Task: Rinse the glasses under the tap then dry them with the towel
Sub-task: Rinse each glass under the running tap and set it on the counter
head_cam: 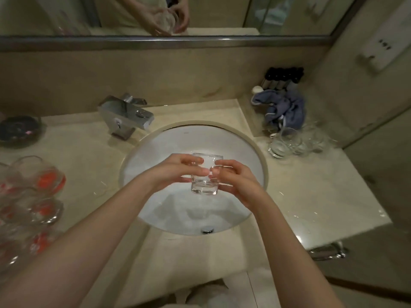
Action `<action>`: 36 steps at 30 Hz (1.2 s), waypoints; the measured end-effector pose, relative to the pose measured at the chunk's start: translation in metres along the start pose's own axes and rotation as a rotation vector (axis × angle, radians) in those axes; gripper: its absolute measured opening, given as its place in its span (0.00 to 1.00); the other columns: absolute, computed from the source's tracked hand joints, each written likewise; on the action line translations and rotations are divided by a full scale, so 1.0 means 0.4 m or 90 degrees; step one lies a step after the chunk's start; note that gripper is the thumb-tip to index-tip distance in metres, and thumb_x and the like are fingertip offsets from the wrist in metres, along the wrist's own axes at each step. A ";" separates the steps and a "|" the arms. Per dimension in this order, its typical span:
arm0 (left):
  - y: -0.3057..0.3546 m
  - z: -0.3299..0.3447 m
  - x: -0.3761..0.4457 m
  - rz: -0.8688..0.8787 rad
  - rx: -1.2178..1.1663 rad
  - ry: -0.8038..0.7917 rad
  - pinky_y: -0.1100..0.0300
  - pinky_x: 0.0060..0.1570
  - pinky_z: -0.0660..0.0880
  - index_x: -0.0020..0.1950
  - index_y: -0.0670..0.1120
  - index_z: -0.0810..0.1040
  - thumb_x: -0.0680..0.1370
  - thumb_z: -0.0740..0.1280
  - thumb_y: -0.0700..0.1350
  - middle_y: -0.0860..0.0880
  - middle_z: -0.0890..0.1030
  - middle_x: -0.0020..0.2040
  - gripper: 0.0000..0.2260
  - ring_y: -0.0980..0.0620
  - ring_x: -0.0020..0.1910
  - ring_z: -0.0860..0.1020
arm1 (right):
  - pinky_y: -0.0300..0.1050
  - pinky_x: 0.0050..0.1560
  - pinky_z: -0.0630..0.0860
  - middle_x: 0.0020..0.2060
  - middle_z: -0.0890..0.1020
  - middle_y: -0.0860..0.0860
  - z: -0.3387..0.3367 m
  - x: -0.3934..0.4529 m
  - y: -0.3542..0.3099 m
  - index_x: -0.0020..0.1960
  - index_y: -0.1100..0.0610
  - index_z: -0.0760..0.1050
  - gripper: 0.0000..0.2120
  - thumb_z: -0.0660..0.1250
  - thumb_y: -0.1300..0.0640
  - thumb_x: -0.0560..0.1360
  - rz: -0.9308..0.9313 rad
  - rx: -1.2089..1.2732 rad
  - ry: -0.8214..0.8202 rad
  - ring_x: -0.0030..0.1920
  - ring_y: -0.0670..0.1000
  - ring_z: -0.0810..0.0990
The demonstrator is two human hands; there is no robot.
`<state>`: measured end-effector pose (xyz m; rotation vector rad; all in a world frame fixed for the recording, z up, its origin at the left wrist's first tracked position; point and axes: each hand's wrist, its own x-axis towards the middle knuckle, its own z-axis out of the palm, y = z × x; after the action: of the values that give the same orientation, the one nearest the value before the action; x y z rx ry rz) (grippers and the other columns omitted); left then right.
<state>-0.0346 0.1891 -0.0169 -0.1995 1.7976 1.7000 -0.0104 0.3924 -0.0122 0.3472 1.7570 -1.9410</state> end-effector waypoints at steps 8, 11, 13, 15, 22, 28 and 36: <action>0.105 0.216 0.049 0.172 0.232 -0.015 0.62 0.57 0.77 0.64 0.49 0.75 0.63 0.81 0.36 0.50 0.80 0.57 0.33 0.53 0.56 0.78 | 0.39 0.51 0.78 0.58 0.81 0.50 -0.205 -0.105 0.009 0.64 0.49 0.73 0.34 0.78 0.69 0.63 -0.174 -0.094 0.102 0.54 0.49 0.82; 0.128 0.323 0.093 0.198 0.268 -0.020 0.62 0.57 0.77 0.63 0.52 0.74 0.62 0.82 0.35 0.51 0.78 0.57 0.33 0.53 0.56 0.78 | 0.39 0.49 0.79 0.57 0.81 0.48 -0.308 -0.129 0.002 0.64 0.47 0.72 0.36 0.79 0.69 0.62 -0.197 -0.116 0.134 0.54 0.49 0.82; 0.141 0.400 0.129 0.207 0.278 -0.016 0.63 0.56 0.77 0.62 0.53 0.74 0.61 0.82 0.35 0.51 0.77 0.58 0.34 0.52 0.56 0.78 | 0.36 0.46 0.78 0.56 0.80 0.48 -0.383 -0.142 -0.009 0.64 0.49 0.72 0.36 0.79 0.70 0.62 -0.205 -0.133 0.153 0.53 0.49 0.82; 0.156 0.473 0.169 0.209 0.293 -0.024 0.67 0.52 0.77 0.63 0.51 0.75 0.61 0.82 0.35 0.51 0.78 0.58 0.35 0.52 0.55 0.78 | 0.33 0.43 0.77 0.54 0.80 0.47 -0.461 -0.149 -0.020 0.64 0.50 0.72 0.36 0.79 0.71 0.61 -0.212 -0.154 0.166 0.51 0.48 0.81; 0.213 0.697 0.299 0.239 0.349 -0.025 0.61 0.50 0.78 0.66 0.49 0.75 0.62 0.81 0.36 0.56 0.74 0.54 0.35 0.54 0.54 0.75 | 0.37 0.48 0.79 0.58 0.79 0.49 -0.707 -0.131 -0.046 0.60 0.42 0.73 0.35 0.81 0.65 0.59 -0.227 -0.242 0.215 0.54 0.49 0.81; 0.232 0.798 0.399 0.235 0.367 0.014 0.64 0.45 0.77 0.68 0.44 0.74 0.61 0.81 0.34 0.53 0.75 0.53 0.36 0.51 0.53 0.76 | 0.40 0.53 0.78 0.57 0.79 0.48 -0.839 -0.082 -0.074 0.68 0.54 0.72 0.38 0.81 0.65 0.61 -0.216 -0.328 0.218 0.54 0.48 0.79; 0.249 0.867 0.508 0.228 0.369 0.083 0.53 0.57 0.77 0.69 0.42 0.72 0.60 0.81 0.34 0.47 0.77 0.55 0.38 0.48 0.52 0.78 | 0.41 0.55 0.78 0.55 0.79 0.50 -0.932 -0.012 -0.107 0.68 0.56 0.72 0.37 0.79 0.67 0.62 -0.204 -0.357 0.224 0.54 0.49 0.79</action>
<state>-0.1252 0.5931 -0.0263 0.2823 2.4529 1.3273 -0.0800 0.7607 -0.0241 0.2208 2.6263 -1.5431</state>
